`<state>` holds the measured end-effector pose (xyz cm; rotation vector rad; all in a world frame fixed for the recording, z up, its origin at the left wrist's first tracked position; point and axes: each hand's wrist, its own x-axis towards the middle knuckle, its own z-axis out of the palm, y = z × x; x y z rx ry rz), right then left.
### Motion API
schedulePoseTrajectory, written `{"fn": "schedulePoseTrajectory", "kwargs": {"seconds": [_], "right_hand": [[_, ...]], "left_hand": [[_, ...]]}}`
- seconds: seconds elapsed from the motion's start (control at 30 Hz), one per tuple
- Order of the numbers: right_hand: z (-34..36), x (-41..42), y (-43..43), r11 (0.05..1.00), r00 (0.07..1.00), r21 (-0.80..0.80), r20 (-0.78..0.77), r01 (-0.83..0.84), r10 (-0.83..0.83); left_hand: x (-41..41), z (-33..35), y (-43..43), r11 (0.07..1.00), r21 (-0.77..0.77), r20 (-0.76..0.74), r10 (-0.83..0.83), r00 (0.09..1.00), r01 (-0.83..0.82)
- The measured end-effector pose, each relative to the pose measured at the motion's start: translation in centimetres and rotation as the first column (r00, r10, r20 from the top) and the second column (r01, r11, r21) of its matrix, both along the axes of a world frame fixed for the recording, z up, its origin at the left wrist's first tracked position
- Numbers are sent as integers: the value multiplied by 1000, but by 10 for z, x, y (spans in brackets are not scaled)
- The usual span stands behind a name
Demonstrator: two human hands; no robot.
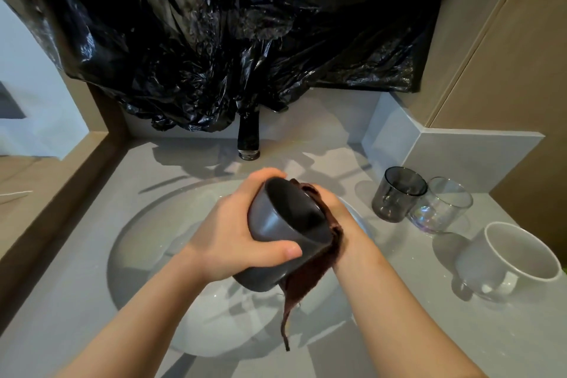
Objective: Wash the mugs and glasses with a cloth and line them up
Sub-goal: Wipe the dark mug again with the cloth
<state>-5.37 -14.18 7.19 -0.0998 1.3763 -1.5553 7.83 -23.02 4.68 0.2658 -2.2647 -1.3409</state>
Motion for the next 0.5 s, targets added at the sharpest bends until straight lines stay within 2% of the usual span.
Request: {"fn": "schedulePoseTrajectory", "kwargs": {"seconds": [0.07, 0.13, 0.2, 0.23, 0.3, 0.37, 0.5], "right_hand": [[4, 9, -4, 998, 999, -37, 1, -50, 50], [-6, 18, -7, 992, 996, -103, 58, 67, -61], [-18, 27, -10, 972, 985, -184, -62, 144, -158], [-21, 31, -11, 964, 979, -217, -93, 155, -179], [-20, 34, -9, 965, 976, -224, -137, 137, -170], [-20, 32, -8, 966, 957, -191, -198, 175, -213], [-21, 26, -13, 940, 836, -174, -431, 292, -340]], "left_hand": [[-1, -1, 1, 997, 48, -31, 59, 998, -58], [-6, -2, 2, 939, 310, -91, 188, 978, -151], [-11, -2, -1, 755, 638, -92, 270, 959, -151], [-12, -3, -4, 670, 731, -70, 263, 962, -130], [-9, 0, -6, 616, 777, -15, 224, 975, -129], [-5, 1, -8, 629, 765, 40, 164, 986, -136], [-4, 0, -6, 647, 750, 87, 108, 990, -136]]}}
